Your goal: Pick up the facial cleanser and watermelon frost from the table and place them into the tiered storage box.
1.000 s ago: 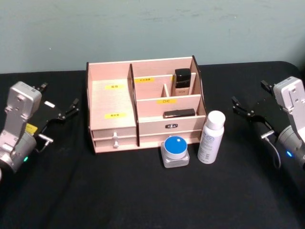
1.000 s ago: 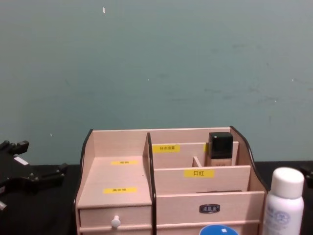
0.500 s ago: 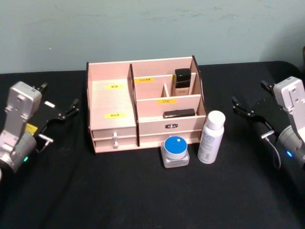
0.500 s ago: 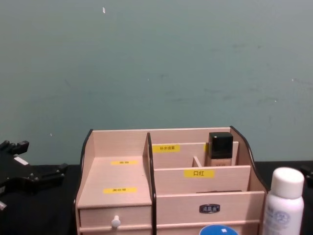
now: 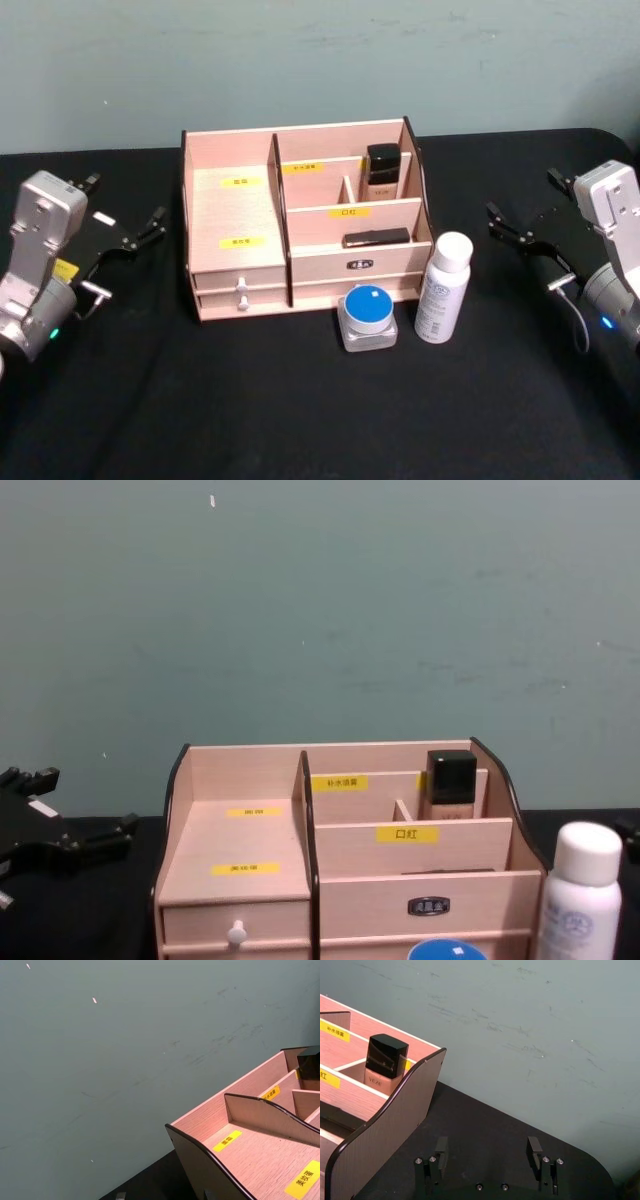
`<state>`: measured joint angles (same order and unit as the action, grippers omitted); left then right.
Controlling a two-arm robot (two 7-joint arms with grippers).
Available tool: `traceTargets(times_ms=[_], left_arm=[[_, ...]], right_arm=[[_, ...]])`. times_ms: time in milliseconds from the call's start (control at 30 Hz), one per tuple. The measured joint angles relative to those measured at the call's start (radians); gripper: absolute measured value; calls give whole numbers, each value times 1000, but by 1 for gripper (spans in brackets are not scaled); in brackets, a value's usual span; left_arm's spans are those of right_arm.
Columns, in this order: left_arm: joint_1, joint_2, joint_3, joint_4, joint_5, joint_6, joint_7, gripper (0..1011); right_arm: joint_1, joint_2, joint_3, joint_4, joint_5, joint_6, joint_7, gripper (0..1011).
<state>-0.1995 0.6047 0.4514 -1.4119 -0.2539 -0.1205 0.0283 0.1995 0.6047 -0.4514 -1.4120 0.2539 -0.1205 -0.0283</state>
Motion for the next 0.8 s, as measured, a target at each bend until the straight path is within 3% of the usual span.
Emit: traceTargets(times_ms=[133,300,500,633,800], left_arm=[[0,0,0,0,0,0,0,1010],[0,0,0,0,0,0,0,1010],[0,0,0,0,0,0,0,1010],[0,0,0,0,0,0,0,1010],[0,0,0,0,0,0,0,1010]], right_arm=[[0,0,0,0,0,0,0,1002],[-9,-2,36,-11,47,6,36,1003],[-57,34,106,-121,134,83,89,1002],[-87,61,140,-184,162,117,104,1002],[-157,120,213,-299,207,175,123,1003]])
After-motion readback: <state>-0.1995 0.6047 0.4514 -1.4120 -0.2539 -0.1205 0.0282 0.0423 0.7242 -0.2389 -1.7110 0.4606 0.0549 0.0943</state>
